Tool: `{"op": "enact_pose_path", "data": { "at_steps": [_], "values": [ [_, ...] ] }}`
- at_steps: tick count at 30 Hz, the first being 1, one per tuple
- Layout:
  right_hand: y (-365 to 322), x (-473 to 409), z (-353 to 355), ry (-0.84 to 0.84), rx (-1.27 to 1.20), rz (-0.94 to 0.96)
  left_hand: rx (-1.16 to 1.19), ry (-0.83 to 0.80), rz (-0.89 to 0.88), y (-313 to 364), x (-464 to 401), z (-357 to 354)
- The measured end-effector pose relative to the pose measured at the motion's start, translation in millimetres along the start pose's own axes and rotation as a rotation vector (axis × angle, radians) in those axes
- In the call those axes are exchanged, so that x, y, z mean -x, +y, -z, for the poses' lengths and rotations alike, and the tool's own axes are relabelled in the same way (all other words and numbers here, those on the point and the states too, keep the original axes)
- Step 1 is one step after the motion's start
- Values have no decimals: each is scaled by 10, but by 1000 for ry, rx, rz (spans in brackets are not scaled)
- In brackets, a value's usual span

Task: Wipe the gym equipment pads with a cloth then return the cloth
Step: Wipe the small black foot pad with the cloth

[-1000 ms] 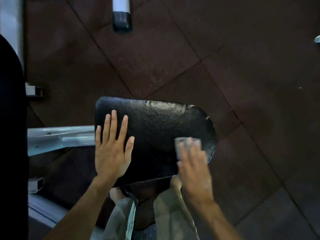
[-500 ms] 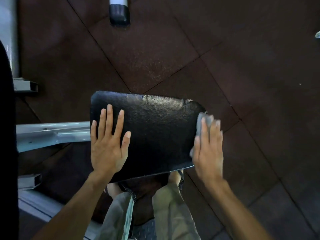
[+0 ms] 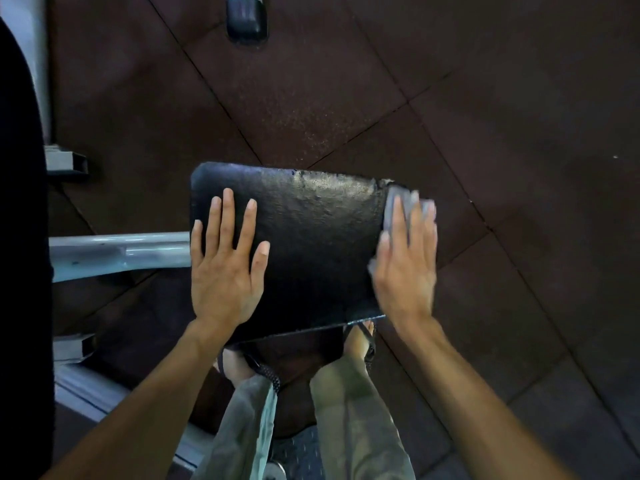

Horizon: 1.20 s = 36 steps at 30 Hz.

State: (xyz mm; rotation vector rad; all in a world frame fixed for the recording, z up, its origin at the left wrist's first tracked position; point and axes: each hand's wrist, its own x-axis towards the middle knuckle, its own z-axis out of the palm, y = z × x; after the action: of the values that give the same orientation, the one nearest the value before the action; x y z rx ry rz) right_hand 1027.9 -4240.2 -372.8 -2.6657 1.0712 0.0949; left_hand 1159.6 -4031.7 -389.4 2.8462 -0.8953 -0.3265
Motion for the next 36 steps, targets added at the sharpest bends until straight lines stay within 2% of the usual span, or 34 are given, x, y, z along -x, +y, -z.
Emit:
{"op": "enact_pose_path", "data": {
  "at_steps": [2, 6, 9, 11, 14, 17, 20, 23, 25, 28, 30, 31, 33, 34, 36],
  "values": [
    [-408, -143, -78, 36, -60, -63, -6, -14, 0, -2, -1, -2],
    [-811, 329, -170, -149, -123, 173, 8, -31, -17, -22, -19, 34],
    [-620, 420, -65, -181, -195, 219, 69, -20, 17, 35, -26, 105],
    [-376, 328, 12, -133, -196, 142, 117, 13, 31, 261, -21, 172],
    [-17, 138, 77, -83, -152, 1, 152, -8, -92, 853, 7, 130],
    [81, 55, 42, -85, -84, 22, 121, -39, -186, 1166, -41, -19],
    [82, 60, 7, -63, -42, 36, -3, -40, -186, 770, -225, 4],
    [90, 61, -30, -39, -17, 27, 94, -4, -72, 176, -86, 115],
    [67, 67, -57, -21, 17, 9, 129, 5, -60, 131, 244, 129],
    [57, 68, -78, -12, 34, 1, 72, 1, -193, 608, 476, 41],
    [100, 71, -73, -9, 33, 27, 73, -45, -345, 858, 108, 70],
    [121, 67, -67, -5, 34, 40, 79, -71, -336, 867, -207, 132],
    [143, 61, -63, 2, 23, 51, 109, -111, -154, 613, -798, 264],
    [142, 65, -62, 9, 21, 49, 129, -85, -66, 406, -926, 299],
    [128, 66, -66, 25, 30, 39, 139, 10, -51, 54, -726, 295]
  ]
}}
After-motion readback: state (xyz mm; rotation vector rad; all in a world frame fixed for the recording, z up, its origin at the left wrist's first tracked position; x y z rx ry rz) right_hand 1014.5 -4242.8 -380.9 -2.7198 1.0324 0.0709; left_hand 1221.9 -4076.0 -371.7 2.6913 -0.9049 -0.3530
